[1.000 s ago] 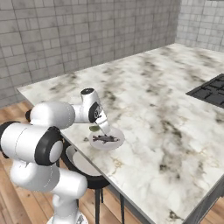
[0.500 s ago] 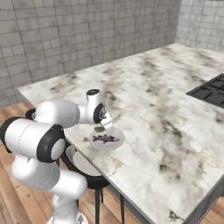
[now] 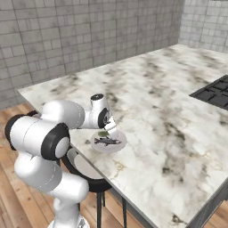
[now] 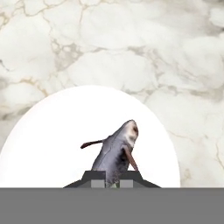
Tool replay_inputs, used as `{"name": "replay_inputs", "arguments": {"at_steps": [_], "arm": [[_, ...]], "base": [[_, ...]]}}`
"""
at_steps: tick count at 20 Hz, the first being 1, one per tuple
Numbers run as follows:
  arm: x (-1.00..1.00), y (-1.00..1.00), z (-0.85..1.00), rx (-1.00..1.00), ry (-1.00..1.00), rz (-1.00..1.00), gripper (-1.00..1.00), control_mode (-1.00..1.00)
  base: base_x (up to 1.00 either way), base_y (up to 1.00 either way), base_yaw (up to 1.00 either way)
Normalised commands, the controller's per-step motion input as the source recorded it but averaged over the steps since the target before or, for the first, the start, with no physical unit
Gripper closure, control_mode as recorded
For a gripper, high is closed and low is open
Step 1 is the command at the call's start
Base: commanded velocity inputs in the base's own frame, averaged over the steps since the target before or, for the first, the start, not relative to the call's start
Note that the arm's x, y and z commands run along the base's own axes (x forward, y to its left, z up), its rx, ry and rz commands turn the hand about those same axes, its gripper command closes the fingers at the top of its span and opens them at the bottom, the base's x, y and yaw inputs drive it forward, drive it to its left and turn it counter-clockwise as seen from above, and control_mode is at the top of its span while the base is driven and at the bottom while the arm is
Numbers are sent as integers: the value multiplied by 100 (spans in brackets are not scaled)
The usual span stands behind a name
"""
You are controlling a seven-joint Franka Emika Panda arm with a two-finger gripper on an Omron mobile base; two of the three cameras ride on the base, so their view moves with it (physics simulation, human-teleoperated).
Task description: Take the lemon wedge from the fridge and place it on the plate with fish on the dining counter.
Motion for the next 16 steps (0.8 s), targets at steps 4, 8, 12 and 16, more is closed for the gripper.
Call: {"name": "replay_inputs", "arguments": {"at_steps": [4, 8, 12, 16], "arm": [[14, 0, -9, 0, 0, -8, 100, -100], [11, 0, -8, 0, 0, -9, 100, -100], [6, 0, -6, 0, 0, -11, 100, -100], [0, 0, -7, 0, 0, -8, 100, -100]], "base": [[0, 0, 0], [0, 0, 0], [0, 0, 0], [0, 0, 0]]}}
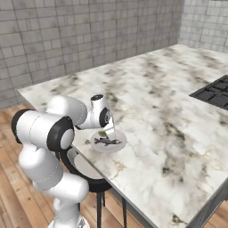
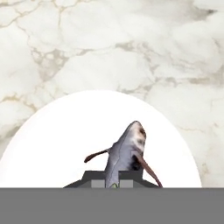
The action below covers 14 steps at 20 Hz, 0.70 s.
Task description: Take the lemon wedge from the fridge and place it on the plate with fish on the dining counter.
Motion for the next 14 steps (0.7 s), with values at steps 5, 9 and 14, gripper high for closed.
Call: {"name": "replay_inputs", "arguments": {"at_steps": [5, 9, 14], "arm": [[0, 0, -7, 0, 0, -7, 100, -100], [0, 0, -8, 0, 0, -7, 100, -100], [0, 0, 0, 0, 0, -2, -100, -100]], "base": [[0, 0, 0], [0, 0, 0], [0, 0, 0]]}}
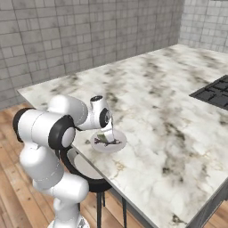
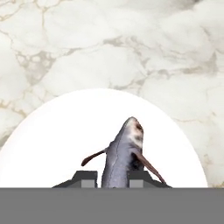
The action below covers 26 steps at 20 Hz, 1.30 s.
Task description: Take the lemon wedge from the fridge and place it on the plate with fish on the dining counter.
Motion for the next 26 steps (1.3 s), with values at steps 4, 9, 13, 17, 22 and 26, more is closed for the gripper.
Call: {"name": "replay_inputs", "arguments": {"at_steps": [4, 9, 13, 17, 22, 26], "arm": [[0, 0, 12, 0, -1, 0, -100, -100], [-6, 11, 89, 0, -4, 0, -100, -100], [-78, 16, 99, 3, 0, 3, -100, -100], [-100, 12, 44, 0, 6, 23, -100, -100], [-100, 14, 0, 0, 8, 24, -100, -100], [-100, 5, -31, 0, 6, 22, -100, -100]], "base": [[0, 0, 0], [0, 0, 0], [0, 0, 0], [0, 0, 0], [0, 0, 0], [0, 0, 0]]}}
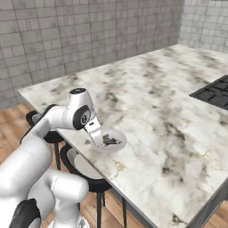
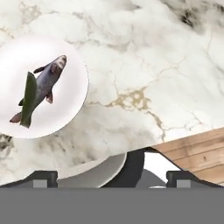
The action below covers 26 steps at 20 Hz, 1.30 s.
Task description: Take the lemon wedge from the fridge and place it on the plate with fish on the dining counter.
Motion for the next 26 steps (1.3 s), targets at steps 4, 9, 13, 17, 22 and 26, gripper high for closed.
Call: {"name": "replay_inputs", "arguments": {"at_steps": [4, 9, 13, 17, 22, 26], "arm": [[-100, 1, -24, -5, -2, 21, -100, -100], [-100, 15, 39, -6, -25, 23, -100, -100], [-100, 26, 98, -2, -37, 19, -100, -100], [-100, 0, 100, 0, -66, 8, -100, -100], [-60, 1, 57, 0, -44, 4, -100, -100], [-29, 0, 1, 0, -20, 0, -100, -100]], "base": [[0, 0, 0], [0, 0, 0], [0, 0, 0], [0, 0, 0], [0, 0, 0], [0, 0, 0]]}}
